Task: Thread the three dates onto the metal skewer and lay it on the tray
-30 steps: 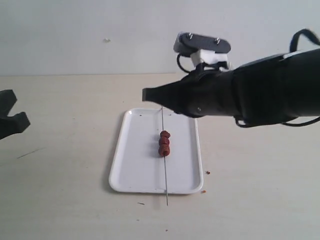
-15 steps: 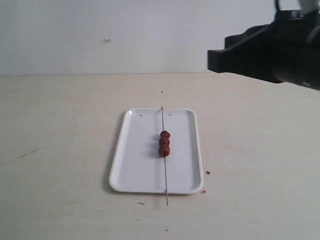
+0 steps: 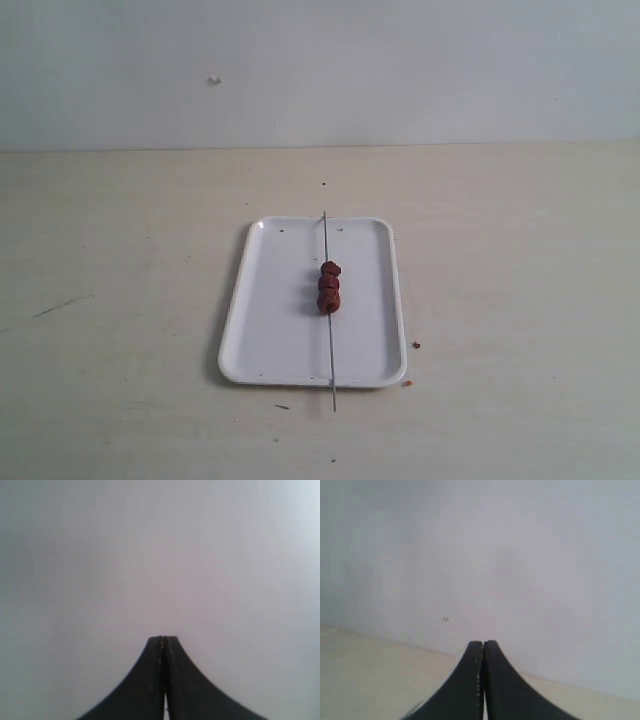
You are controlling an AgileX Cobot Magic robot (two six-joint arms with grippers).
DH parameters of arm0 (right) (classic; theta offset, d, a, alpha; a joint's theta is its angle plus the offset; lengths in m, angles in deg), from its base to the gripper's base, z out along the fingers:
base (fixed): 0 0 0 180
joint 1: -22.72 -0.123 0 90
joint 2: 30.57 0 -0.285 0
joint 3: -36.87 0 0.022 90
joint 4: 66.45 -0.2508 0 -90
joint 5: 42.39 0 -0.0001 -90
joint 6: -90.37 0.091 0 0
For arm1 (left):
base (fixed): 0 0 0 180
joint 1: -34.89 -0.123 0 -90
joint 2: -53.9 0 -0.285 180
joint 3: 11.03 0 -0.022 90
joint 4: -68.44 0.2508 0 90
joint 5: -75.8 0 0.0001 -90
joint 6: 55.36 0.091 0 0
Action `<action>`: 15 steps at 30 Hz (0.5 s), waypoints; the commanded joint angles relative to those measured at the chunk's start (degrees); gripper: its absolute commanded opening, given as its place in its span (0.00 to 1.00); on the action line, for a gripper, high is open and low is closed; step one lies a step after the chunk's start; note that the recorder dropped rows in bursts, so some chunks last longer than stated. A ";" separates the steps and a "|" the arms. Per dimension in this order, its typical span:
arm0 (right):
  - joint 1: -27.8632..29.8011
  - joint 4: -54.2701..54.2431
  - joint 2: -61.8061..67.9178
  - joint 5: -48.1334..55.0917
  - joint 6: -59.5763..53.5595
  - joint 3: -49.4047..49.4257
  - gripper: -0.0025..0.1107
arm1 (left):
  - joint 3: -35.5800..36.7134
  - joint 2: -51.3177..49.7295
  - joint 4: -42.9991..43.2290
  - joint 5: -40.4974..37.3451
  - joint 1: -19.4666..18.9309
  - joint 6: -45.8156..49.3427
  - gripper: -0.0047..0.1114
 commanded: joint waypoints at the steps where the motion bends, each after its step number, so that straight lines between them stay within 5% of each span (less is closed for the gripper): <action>1: -0.06 0.12 -8.51 -0.79 5.19 1.37 0.02 | 0.34 4.82 -0.70 -4.06 -0.10 -1.71 0.04; 15: -0.06 -0.13 -17.51 -1.35 5.49 1.37 0.02 | 0.34 5.89 -0.70 -8.45 -0.10 -4.21 0.04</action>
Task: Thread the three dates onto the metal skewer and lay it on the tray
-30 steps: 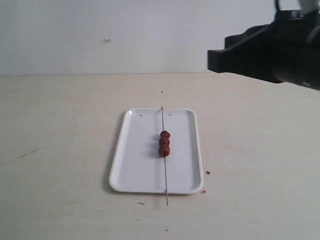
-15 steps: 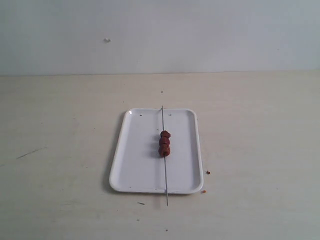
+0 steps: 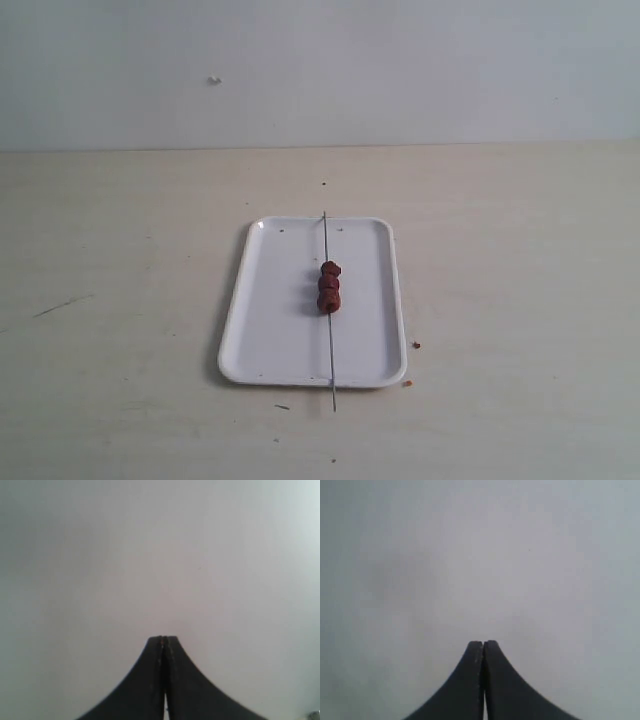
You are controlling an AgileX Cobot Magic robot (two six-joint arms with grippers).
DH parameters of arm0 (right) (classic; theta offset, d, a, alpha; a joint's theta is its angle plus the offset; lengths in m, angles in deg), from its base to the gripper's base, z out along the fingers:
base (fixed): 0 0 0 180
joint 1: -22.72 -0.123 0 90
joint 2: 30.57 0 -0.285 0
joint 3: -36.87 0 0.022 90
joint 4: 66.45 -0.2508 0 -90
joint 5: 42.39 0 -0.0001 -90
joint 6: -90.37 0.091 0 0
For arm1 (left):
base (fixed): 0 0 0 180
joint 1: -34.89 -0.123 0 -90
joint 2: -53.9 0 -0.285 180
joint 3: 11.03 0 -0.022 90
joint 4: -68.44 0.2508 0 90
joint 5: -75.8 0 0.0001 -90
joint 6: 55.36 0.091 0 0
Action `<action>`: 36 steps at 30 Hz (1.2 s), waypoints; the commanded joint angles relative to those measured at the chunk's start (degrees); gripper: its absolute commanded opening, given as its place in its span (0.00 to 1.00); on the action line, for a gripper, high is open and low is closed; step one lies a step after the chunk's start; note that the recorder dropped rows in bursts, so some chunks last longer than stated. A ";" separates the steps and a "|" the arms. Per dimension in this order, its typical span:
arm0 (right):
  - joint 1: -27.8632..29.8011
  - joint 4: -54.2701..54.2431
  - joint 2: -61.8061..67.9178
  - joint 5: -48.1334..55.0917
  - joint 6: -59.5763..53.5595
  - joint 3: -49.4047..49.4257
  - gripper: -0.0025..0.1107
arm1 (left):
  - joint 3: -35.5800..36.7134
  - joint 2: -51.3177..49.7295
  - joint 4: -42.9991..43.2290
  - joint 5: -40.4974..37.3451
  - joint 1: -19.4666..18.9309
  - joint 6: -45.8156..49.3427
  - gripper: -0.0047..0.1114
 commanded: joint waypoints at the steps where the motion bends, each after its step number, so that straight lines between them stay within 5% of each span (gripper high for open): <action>1: -0.06 0.05 -0.31 -0.05 0.01 0.33 0.02 | 0.22 0.25 -0.70 -0.53 -0.10 -0.60 0.04; 9: 1.81 0.45 -0.90 0.24 -0.20 0.33 0.02 | 0.22 0.25 -0.70 -0.53 -0.10 -0.60 0.04; 14: 21.32 -3.41 -6.10 0.21 2.71 0.33 0.02 | 0.22 0.25 -0.70 -0.53 -1.43 -0.66 0.04; 17: 27.93 -7.54 -8.37 0.14 4.52 0.33 0.02 | 0.22 0.25 -0.70 -0.53 -5.84 -0.66 0.04; 22: 28.69 -8.27 -7.87 4.75 4.53 1.08 0.02 | 0.22 0.25 -0.70 -0.53 -16.63 -0.66 0.04; 24: 28.69 7.42 -7.87 9.79 13.70 2.32 0.02 | 0.22 0.25 -0.58 -0.53 -19.75 -0.66 0.04; 27: 30.33 42.50 -7.87 18.47 45.36 2.96 0.02 | 0.22 0.25 -0.58 -0.53 -21.68 -0.66 0.04; 36: 38.11 62.91 -8.56 29.75 68.63 8.99 0.02 | 0.22 0.25 -0.58 -0.78 -21.67 -0.66 0.04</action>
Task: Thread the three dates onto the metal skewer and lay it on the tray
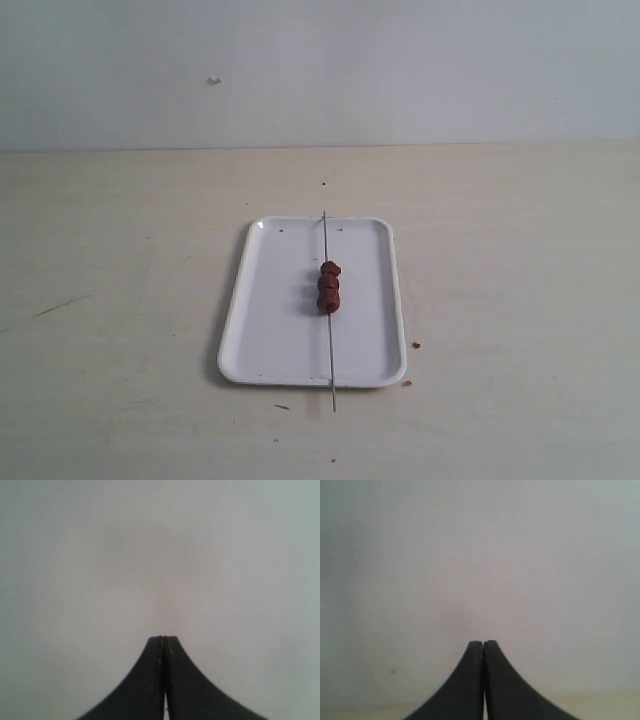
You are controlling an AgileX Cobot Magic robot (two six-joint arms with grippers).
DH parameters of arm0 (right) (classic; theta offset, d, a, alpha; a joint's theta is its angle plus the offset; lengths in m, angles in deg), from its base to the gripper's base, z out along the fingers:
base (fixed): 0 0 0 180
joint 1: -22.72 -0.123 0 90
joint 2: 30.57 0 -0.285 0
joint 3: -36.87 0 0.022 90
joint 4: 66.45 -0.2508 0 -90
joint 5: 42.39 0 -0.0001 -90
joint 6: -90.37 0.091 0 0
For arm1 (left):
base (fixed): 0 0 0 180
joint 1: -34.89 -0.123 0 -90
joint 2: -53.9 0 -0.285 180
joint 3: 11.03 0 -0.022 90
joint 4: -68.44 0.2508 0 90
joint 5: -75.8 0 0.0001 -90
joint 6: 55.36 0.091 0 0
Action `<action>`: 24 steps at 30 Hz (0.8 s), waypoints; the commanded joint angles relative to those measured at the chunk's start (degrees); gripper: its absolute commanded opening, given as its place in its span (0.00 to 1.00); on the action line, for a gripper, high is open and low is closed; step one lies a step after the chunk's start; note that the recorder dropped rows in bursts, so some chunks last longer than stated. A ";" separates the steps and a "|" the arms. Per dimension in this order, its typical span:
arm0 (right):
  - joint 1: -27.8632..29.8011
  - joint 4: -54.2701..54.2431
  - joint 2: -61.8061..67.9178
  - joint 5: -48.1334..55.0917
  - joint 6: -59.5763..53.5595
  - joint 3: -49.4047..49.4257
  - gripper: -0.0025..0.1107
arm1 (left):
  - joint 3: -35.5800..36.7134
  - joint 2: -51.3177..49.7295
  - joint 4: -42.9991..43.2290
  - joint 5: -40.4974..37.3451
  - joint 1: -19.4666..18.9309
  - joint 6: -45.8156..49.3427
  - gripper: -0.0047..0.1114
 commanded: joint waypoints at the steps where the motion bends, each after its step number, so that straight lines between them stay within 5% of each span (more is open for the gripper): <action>1: 3.09 7.06 -0.27 4.14 6.49 5.20 0.02 | 0.22 0.25 -0.58 -1.14 -0.04 -0.29 0.04; 8: 3.23 13.51 -0.27 3.88 10.16 13.79 0.02 | 0.22 1.40 -0.73 -13.39 -0.16 -0.29 0.04; 18: 3.23 19.33 -0.27 5.50 18.09 16.34 0.02 | 0.22 12.33 0.00 -52.42 -1.84 -0.29 0.04; 24: 3.23 19.38 -0.27 5.50 21.31 16.34 0.02 | 0.22 13.64 1.99 -55.22 -2.62 -0.29 0.04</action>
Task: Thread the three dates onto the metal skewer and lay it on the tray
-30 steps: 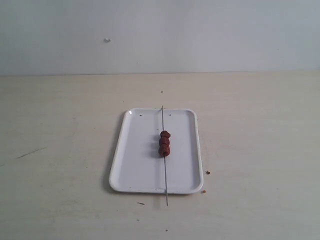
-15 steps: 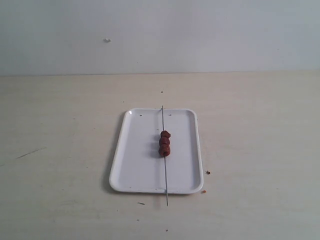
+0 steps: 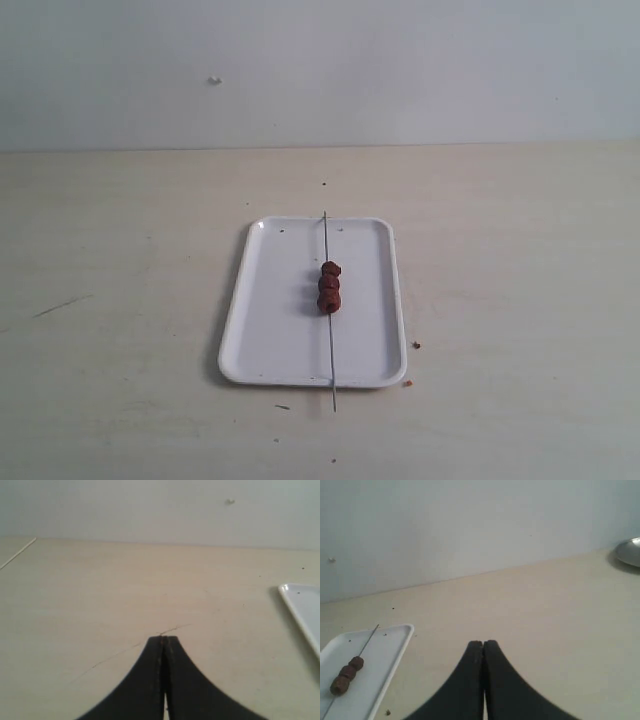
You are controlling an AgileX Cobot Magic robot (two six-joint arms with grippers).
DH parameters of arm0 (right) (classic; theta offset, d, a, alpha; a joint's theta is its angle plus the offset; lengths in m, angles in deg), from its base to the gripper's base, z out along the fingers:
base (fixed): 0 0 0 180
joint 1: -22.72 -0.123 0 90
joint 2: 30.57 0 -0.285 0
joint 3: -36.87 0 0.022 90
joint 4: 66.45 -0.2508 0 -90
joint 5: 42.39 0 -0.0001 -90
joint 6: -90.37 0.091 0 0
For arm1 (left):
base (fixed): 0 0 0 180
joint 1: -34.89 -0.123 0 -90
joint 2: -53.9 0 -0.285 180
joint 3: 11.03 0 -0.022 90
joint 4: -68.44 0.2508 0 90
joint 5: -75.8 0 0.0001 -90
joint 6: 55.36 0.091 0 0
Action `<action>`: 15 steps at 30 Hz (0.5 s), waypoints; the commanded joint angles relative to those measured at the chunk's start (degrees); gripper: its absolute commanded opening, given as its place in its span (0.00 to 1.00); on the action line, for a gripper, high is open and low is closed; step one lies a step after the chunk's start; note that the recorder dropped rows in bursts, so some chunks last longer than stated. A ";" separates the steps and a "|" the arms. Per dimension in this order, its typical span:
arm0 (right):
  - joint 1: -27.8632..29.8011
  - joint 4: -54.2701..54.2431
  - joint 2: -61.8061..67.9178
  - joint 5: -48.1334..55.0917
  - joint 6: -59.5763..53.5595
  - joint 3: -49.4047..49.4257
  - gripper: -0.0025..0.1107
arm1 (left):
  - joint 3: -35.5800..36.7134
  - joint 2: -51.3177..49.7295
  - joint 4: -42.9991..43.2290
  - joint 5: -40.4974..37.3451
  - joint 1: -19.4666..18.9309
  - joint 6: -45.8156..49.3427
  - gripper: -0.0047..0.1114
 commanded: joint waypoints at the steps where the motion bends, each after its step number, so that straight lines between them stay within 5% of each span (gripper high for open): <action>1: 0.25 0.52 -0.27 0.18 1.71 0.23 0.02 | -0.05 0.40 2.61 -1.78 -0.32 -0.29 0.04; 15: 0.25 0.52 -0.27 0.18 1.71 0.23 0.02 | -0.05 0.40 2.90 -1.78 -1.88 -0.29 0.04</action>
